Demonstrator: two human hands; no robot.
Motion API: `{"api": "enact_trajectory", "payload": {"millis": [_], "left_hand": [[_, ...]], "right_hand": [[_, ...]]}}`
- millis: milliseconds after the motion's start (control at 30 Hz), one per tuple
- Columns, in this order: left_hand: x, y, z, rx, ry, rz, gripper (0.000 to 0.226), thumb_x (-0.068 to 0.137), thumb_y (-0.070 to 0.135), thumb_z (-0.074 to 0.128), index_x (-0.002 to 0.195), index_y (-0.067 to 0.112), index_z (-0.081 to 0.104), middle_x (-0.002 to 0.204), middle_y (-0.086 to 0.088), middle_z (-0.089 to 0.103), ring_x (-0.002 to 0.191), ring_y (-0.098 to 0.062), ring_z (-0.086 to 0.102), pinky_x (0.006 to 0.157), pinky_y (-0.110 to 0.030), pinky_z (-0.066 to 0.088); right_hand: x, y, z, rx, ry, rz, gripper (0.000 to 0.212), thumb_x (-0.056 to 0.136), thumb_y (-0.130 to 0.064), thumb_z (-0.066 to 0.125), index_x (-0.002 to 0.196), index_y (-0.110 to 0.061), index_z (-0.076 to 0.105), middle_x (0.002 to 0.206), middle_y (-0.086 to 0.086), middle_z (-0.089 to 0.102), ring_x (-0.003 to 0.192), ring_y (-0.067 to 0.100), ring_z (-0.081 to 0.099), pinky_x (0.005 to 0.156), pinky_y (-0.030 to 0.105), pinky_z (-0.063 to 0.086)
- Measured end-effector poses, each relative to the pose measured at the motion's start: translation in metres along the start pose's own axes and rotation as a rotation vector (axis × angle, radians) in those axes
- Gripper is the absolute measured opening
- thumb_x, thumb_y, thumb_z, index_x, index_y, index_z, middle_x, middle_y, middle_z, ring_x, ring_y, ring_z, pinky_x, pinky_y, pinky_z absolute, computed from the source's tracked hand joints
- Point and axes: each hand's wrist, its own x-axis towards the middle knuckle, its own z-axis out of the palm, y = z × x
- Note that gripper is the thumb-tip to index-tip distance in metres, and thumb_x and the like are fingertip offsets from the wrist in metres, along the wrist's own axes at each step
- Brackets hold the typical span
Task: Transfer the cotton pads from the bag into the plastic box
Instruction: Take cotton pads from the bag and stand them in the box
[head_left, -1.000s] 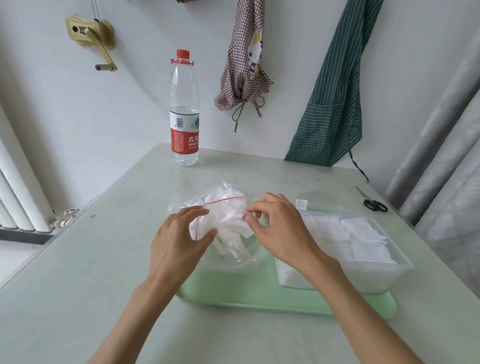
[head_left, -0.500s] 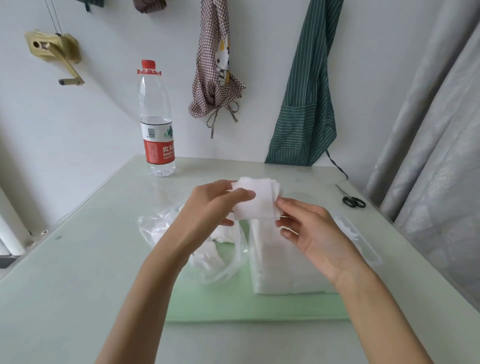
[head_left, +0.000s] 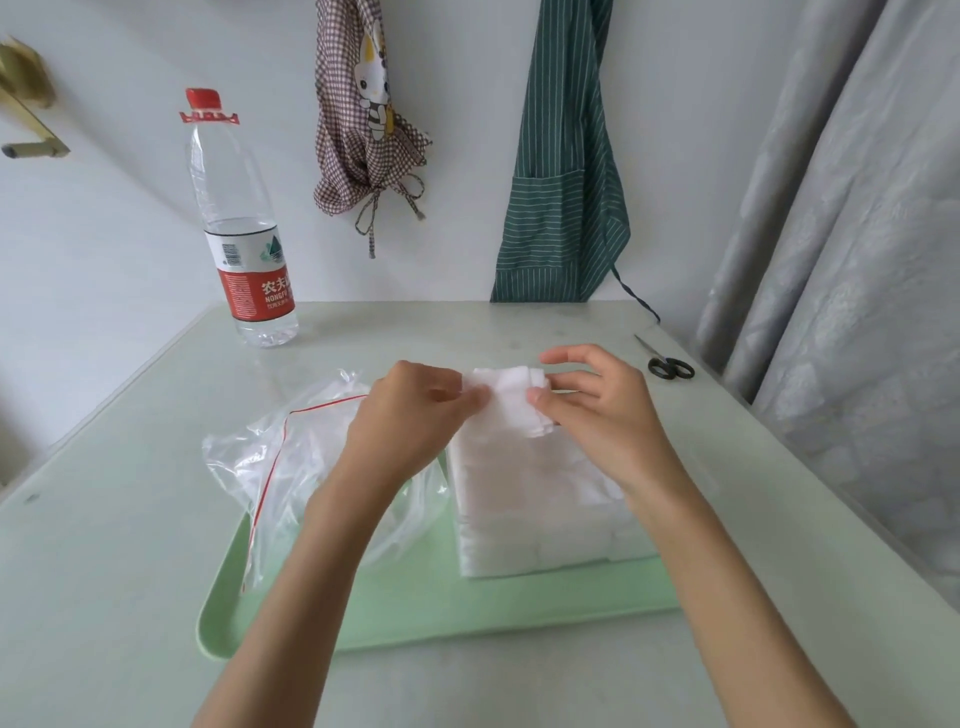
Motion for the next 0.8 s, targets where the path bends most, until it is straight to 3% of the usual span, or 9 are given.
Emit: {"api": "enact_trajectory", "payload": {"millis": [67,100,233,367,500,567,667,800], "left_hand": [[0.002,-0.005,0.0,0.091,0.028,-0.024,0.012,0.082,0.042,0.066,0.085,0.031,0.069,0.069,0.014,0.065,0.078,-0.014,0.061,0.071,-0.032,0.049],[0.002,-0.005,0.0,0.15,0.026,-0.04,0.017,0.083,0.042,0.065,0.095,0.031,0.068,0.079,0.014,0.067,0.087,-0.016,0.062,0.075,-0.033,0.049],[0.004,-0.004,0.002,0.336,0.026,-0.026,0.019,0.087,0.038,0.061,0.104,0.032,0.069,0.095,0.013,0.07,0.1,-0.02,0.061,0.079,-0.032,0.047],[0.002,0.002,0.002,0.483,0.093,0.013,0.022,0.085,0.038,0.063,0.106,0.036,0.068,0.101,0.014,0.068,0.102,-0.018,0.057,0.069,-0.027,0.036],[0.0,0.001,0.003,0.571,0.133,0.12,0.028,0.083,0.039,0.066,0.11,0.036,0.061,0.102,0.015,0.06,0.102,-0.012,0.05,0.066,-0.026,0.032],[-0.001,0.001,0.005,0.618,0.119,0.14,0.023,0.087,0.04,0.06,0.11,0.036,0.062,0.106,0.012,0.057,0.105,-0.014,0.047,0.066,-0.026,0.033],[-0.004,-0.002,0.007,0.642,0.118,0.147,0.022,0.092,0.039,0.053,0.108,0.034,0.066,0.112,0.01,0.056,0.107,-0.015,0.045,0.067,-0.027,0.034],[-0.006,-0.005,0.008,0.637,0.108,0.112,0.02,0.089,0.041,0.056,0.105,0.034,0.068,0.113,0.01,0.055,0.109,-0.015,0.043,0.067,-0.027,0.033]], "right_hand": [[0.002,0.008,0.007,-0.038,0.033,0.012,0.022,0.077,-0.003,0.073,0.084,-0.019,0.059,0.081,0.004,0.069,0.066,0.014,0.065,0.065,0.026,0.052],[0.003,0.012,0.009,-0.084,0.058,0.015,0.023,0.075,-0.005,0.075,0.078,-0.02,0.058,0.08,0.002,0.07,0.067,0.015,0.067,0.065,0.028,0.053],[0.003,0.023,0.013,-0.284,0.095,0.029,0.021,0.069,-0.015,0.078,0.067,-0.024,0.06,0.072,-0.007,0.07,0.066,0.012,0.067,0.068,0.029,0.054],[0.001,0.022,0.015,-0.42,0.06,-0.009,0.013,0.067,-0.021,0.08,0.067,-0.026,0.067,0.067,-0.011,0.067,0.066,0.004,0.064,0.061,0.02,0.047],[0.001,0.021,0.016,-0.569,0.023,-0.04,0.014,0.073,-0.028,0.078,0.086,-0.027,0.075,0.076,-0.008,0.059,0.075,0.012,0.058,0.069,0.025,0.046],[0.004,0.021,0.011,-0.541,-0.028,-0.004,0.018,0.076,-0.024,0.075,0.094,-0.026,0.075,0.081,-0.006,0.061,0.077,0.011,0.057,0.071,0.022,0.043],[0.007,0.023,0.003,-0.452,-0.123,0.036,0.022,0.08,-0.016,0.07,0.1,-0.024,0.074,0.071,-0.012,0.061,0.073,0.006,0.059,0.072,0.015,0.043],[0.009,0.026,0.004,-0.393,-0.121,-0.011,0.02,0.078,-0.011,0.071,0.093,-0.023,0.074,0.076,-0.007,0.067,0.066,0.005,0.059,0.071,0.015,0.047]]}}
